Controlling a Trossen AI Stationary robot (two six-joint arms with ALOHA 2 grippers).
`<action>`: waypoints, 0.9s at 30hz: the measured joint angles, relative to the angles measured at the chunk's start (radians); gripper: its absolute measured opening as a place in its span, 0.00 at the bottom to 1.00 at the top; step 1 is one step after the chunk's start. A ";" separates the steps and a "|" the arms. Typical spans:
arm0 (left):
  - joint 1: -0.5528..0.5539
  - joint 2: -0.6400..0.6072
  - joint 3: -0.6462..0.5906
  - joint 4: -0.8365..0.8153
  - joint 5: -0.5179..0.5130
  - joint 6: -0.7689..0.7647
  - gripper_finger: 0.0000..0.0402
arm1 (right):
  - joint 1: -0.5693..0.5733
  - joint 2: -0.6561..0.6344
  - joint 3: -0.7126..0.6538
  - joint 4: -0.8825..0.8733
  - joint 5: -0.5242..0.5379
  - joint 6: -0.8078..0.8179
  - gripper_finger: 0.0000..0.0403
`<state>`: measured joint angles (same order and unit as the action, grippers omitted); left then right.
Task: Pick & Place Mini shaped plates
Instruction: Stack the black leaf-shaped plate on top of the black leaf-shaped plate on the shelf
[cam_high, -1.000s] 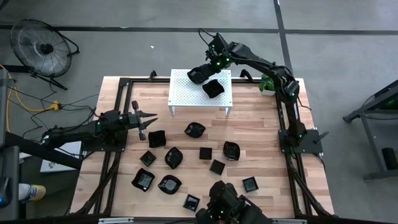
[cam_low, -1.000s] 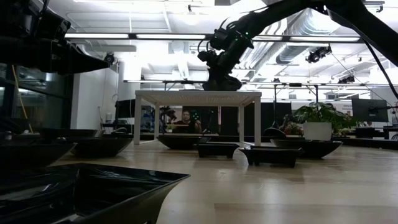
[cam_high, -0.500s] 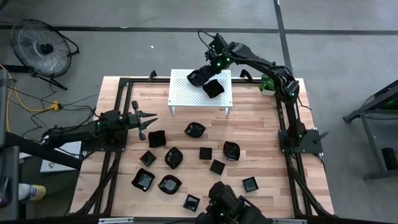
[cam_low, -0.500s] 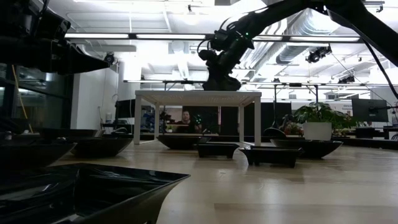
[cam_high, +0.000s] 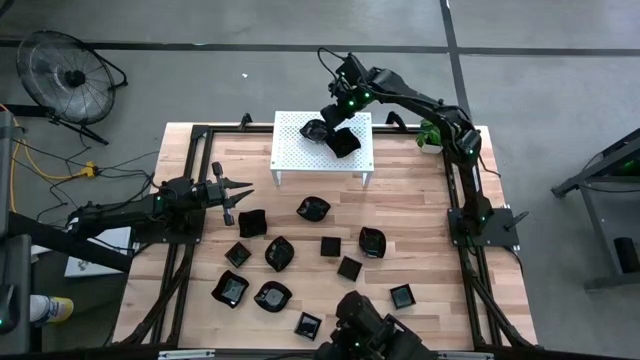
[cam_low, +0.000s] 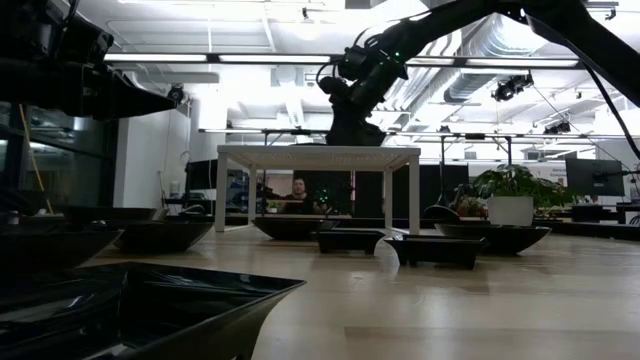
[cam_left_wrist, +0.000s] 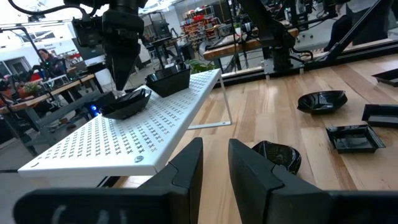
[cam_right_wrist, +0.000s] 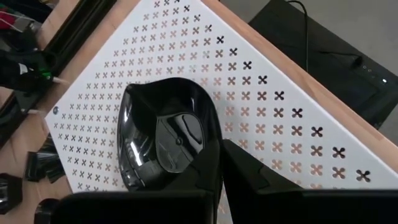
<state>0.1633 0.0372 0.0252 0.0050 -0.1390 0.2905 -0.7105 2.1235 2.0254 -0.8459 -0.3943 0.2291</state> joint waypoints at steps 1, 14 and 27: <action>0.000 0.000 0.000 0.000 0.000 0.000 0.18 | 0.000 0.000 0.000 0.000 0.002 -0.005 0.03; 0.000 0.000 0.000 0.000 0.000 0.000 0.18 | -0.031 -0.055 0.001 -0.104 0.001 -0.153 0.23; 0.000 0.000 0.000 0.000 0.000 0.000 0.18 | -0.026 -0.250 0.000 -0.325 0.154 -0.288 0.34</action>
<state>0.1633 0.0372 0.0253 0.0051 -0.1394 0.2905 -0.7364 1.8733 2.0256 -1.1706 -0.2405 -0.0592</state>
